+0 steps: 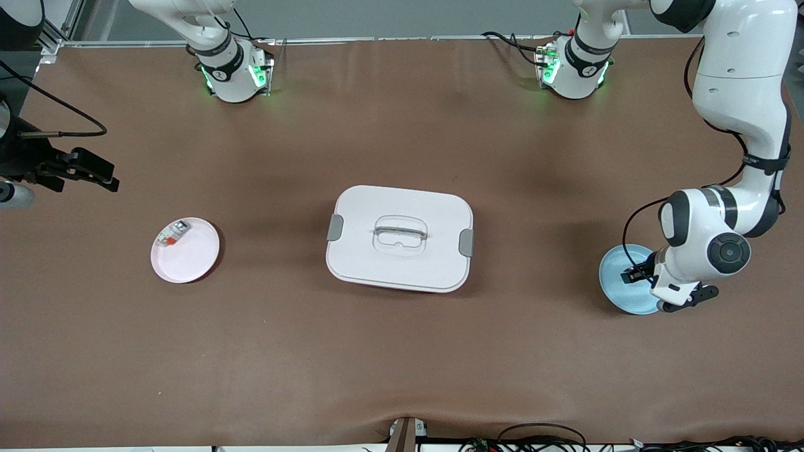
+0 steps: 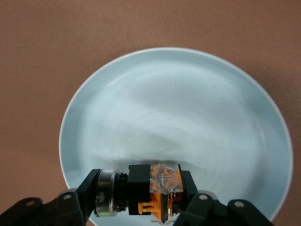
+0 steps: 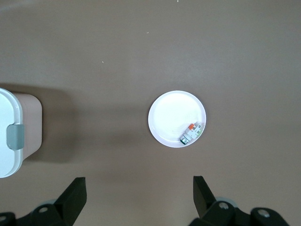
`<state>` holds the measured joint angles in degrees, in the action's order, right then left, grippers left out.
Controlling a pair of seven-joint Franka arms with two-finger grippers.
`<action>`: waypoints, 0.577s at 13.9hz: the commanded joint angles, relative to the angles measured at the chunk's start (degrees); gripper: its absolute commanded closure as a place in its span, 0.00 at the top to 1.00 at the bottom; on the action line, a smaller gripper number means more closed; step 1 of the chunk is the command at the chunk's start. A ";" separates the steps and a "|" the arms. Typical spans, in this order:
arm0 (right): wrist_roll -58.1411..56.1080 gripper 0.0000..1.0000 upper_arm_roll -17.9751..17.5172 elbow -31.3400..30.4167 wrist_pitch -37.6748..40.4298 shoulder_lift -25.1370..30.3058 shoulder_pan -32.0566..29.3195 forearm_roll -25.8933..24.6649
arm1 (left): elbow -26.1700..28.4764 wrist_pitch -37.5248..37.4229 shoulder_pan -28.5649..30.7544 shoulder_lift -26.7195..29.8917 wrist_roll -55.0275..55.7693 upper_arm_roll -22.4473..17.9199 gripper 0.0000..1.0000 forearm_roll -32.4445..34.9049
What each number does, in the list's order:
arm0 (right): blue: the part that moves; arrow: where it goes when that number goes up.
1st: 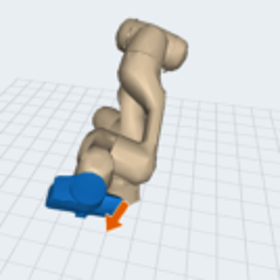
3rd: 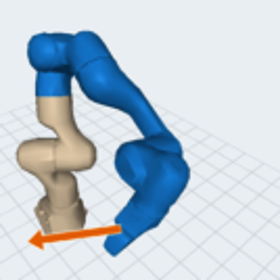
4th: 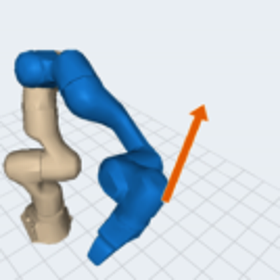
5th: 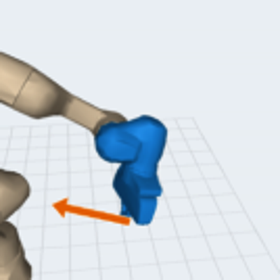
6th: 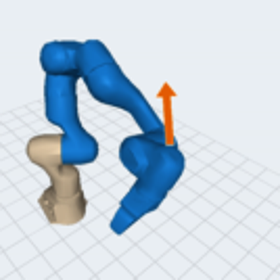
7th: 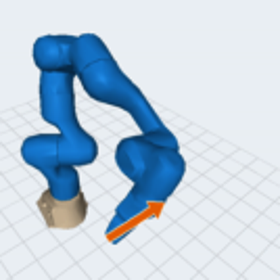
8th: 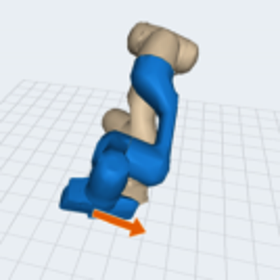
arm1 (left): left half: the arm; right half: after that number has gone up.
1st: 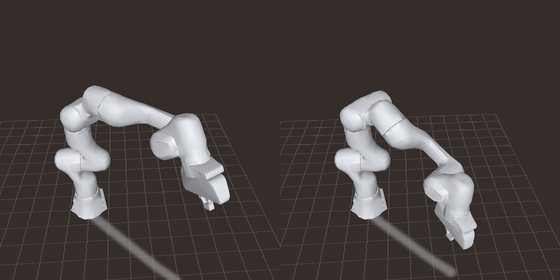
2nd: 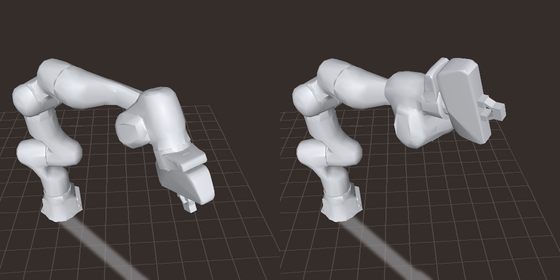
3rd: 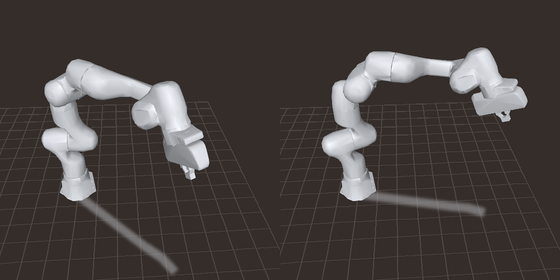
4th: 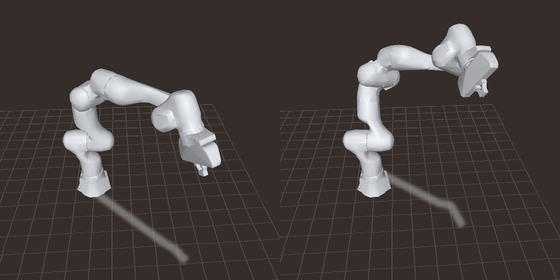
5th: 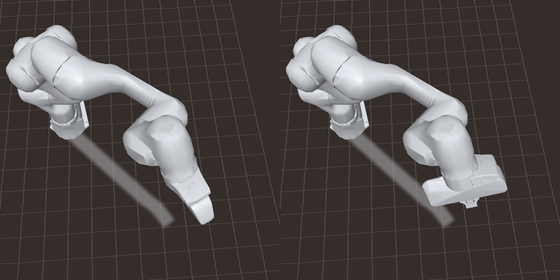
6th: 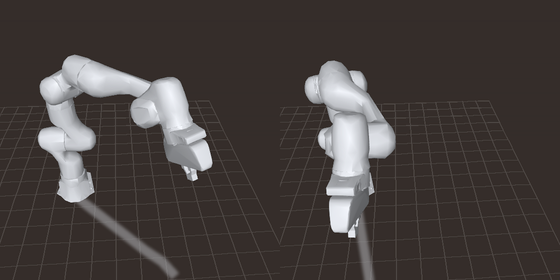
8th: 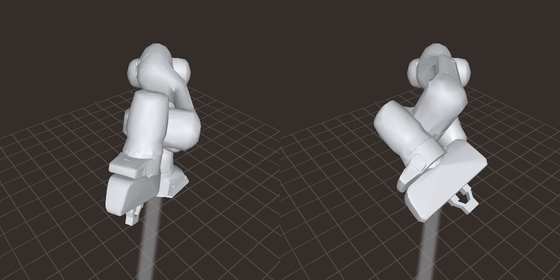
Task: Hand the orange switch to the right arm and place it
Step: 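Close the left gripper on the orange switch, then lift the switch with the left gripper while the right gripper reaches center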
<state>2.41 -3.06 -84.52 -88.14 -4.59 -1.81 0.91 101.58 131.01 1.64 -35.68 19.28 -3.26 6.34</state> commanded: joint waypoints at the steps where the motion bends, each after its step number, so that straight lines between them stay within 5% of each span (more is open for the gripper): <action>1: 0.49 1.00 -0.45 0.76 0.86 0.02 -0.21 -1.09 | -0.41 -4.43 0.12 4.65 -0.47 1.31 0.00 -0.80; 8: 0.49 1.00 -0.45 0.76 0.86 0.02 -0.12 -1.00 | -5.96 -19.64 0.47 14.75 1.81 5.54 0.00 -1.86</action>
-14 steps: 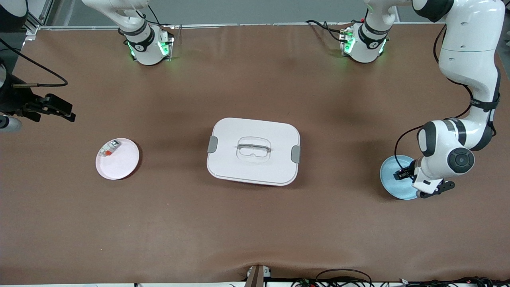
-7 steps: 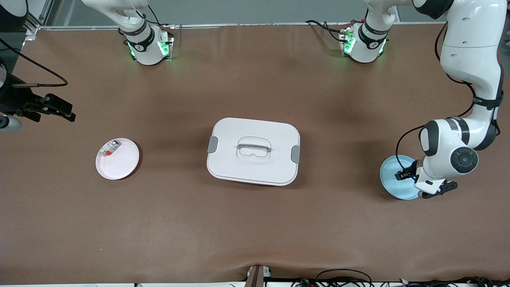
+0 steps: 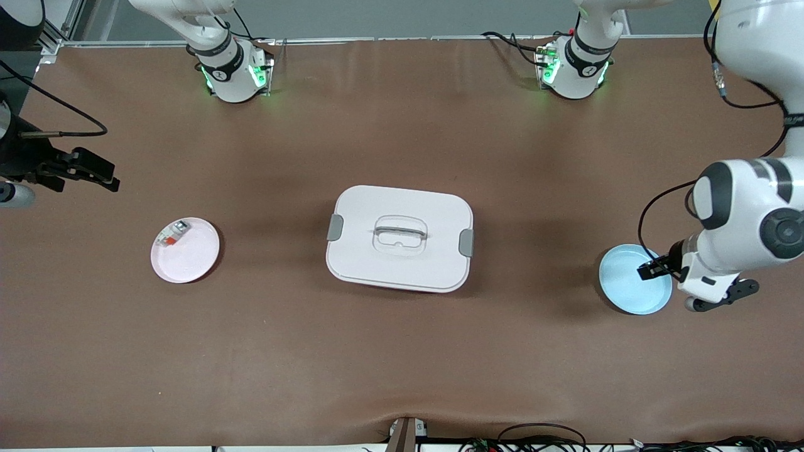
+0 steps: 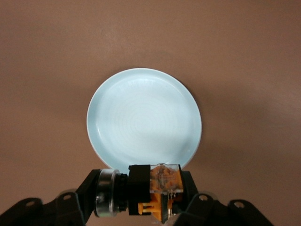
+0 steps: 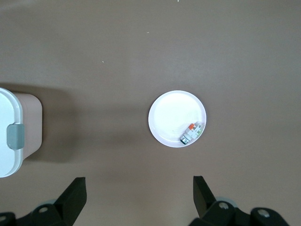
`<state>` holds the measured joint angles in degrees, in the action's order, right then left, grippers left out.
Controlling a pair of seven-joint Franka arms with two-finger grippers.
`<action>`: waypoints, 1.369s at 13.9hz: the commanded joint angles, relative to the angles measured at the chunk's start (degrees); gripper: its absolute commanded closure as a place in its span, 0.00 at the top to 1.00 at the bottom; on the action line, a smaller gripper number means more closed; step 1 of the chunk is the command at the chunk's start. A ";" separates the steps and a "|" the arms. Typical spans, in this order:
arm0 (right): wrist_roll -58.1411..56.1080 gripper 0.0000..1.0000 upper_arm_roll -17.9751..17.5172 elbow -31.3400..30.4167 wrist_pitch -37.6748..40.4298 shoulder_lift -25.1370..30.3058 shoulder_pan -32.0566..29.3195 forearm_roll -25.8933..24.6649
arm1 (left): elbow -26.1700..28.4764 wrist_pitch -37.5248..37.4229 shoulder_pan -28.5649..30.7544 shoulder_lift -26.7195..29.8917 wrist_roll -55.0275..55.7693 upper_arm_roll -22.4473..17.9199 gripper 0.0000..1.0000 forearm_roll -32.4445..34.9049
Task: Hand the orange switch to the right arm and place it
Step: 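Lift the switch with the left gripper while the right gripper reaches center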
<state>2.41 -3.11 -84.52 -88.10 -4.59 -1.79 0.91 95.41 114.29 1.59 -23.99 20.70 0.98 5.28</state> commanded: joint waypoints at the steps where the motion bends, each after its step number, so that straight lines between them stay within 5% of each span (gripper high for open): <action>1: 0.49 1.00 -0.41 0.76 0.82 0.02 -0.14 -1.00 | 0.21 -4.15 0.69 4.64 0.48 1.48 0.00 -0.89; 8: 0.40 1.00 -0.76 0.76 0.74 -0.07 0.21 -0.91 | -0.40 -7.41 0.25 10.90 5.46 7.00 0.00 -13.71; 14: 0.58 1.00 -0.85 0.76 0.03 -0.15 3.36 -1.08 | -6.62 -6.27 -3.95 8.97 23.91 15.36 0.00 -21.00; 19: 1.02 1.00 -0.93 0.85 0.03 -0.59 4.33 -0.12 | -10.95 -1.98 -10.20 6.07 33.95 15.54 0.00 -27.42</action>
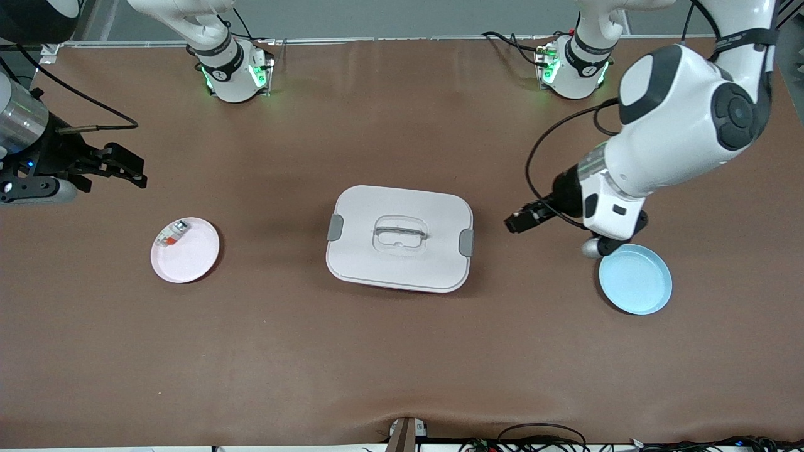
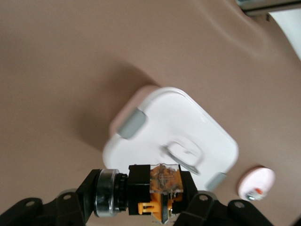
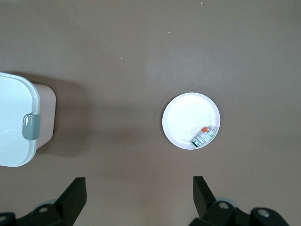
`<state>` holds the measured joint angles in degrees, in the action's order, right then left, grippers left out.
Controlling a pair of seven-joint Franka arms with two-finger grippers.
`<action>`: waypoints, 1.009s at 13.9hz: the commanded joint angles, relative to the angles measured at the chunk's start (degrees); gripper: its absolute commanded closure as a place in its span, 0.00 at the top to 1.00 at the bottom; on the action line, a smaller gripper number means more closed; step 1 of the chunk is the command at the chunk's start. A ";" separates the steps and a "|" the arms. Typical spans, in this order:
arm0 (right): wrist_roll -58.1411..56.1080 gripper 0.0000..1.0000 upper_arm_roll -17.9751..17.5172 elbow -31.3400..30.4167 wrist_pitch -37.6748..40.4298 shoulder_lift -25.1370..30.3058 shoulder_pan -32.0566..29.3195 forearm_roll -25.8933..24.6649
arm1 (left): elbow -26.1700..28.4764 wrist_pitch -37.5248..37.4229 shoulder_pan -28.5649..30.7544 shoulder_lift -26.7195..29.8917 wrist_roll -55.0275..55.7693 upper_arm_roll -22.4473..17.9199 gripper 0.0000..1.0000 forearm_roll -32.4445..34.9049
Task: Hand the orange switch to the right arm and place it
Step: 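Lift the switch with the left gripper while the right gripper reaches center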
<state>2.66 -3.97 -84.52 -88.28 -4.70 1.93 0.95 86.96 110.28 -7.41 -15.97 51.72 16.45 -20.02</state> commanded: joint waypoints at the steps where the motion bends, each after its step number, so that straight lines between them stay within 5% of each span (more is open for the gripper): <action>1: 0.86 1.00 -0.07 0.85 0.21 -0.49 1.49 0.37 | -2.93 4.04 -1.63 -2.56 4.34 0.16 0.00 -3.96; 9: 12.43 1.00 -0.07 -2.83 -5.57 0.04 8.07 16.96 | -4.96 9.07 -7.52 -6.34 17.70 0.42 0.00 -7.05; 14: 22.56 1.00 -0.16 -18.63 -27.25 7.23 15.46 25.66 | -4.87 11.26 -9.02 -8.02 18.59 0.42 0.00 -11.96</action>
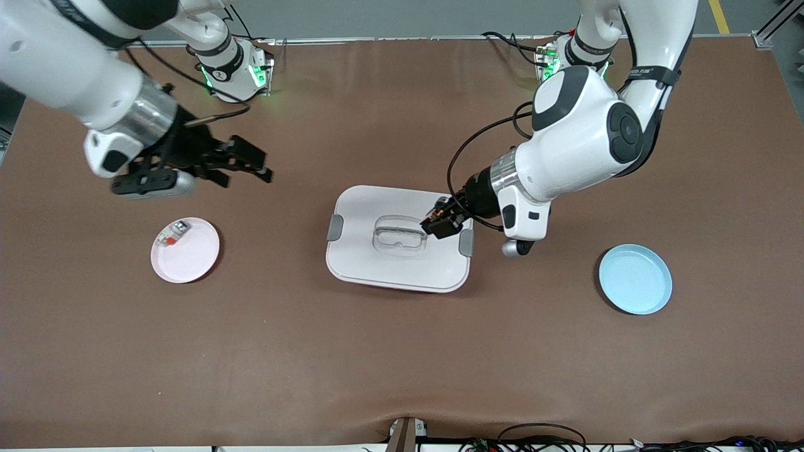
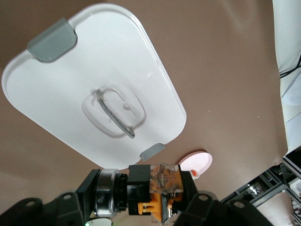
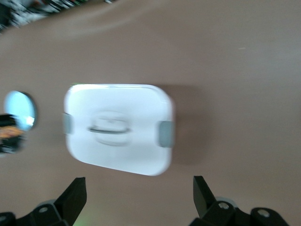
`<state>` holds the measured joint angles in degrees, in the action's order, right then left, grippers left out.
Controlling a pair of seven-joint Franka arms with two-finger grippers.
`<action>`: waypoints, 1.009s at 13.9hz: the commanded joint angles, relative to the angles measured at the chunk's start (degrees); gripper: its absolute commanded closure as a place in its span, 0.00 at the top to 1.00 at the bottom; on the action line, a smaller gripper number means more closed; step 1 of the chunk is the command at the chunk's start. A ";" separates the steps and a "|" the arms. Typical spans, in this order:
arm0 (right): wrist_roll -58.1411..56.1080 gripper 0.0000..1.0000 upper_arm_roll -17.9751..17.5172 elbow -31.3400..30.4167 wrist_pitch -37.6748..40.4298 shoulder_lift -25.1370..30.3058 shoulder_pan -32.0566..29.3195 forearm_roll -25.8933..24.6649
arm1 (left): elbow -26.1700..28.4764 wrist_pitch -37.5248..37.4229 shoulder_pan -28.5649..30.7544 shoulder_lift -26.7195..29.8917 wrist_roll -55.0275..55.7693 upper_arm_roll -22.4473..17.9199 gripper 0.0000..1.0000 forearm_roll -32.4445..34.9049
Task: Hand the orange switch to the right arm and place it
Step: 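Bring the switch above the box toward the right gripper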
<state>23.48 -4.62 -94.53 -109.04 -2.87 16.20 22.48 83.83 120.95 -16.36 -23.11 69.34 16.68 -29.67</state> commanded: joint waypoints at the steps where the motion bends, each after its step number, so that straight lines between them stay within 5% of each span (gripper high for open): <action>1: 2.44 1.00 0.58 -10.57 -9.84 5.94 2.51 5.89 | -1.74 1.82 -0.16 -1.23 0.97 0.28 0.00 -2.75; 6: 14.20 1.00 0.58 -12.52 -22.07 4.63 10.25 6.52 | -2.70 4.38 -1.75 -2.29 4.03 0.29 0.00 -3.37; 14: 17.99 1.00 0.49 -11.04 -37.73 -3.89 18.52 9.34 | -3.94 4.38 -4.73 -2.20 15.55 0.29 0.00 -5.39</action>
<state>39.92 -4.65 -107.18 -145.60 -5.29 33.15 30.47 81.27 125.23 -21.09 -24.76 82.76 16.88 -33.86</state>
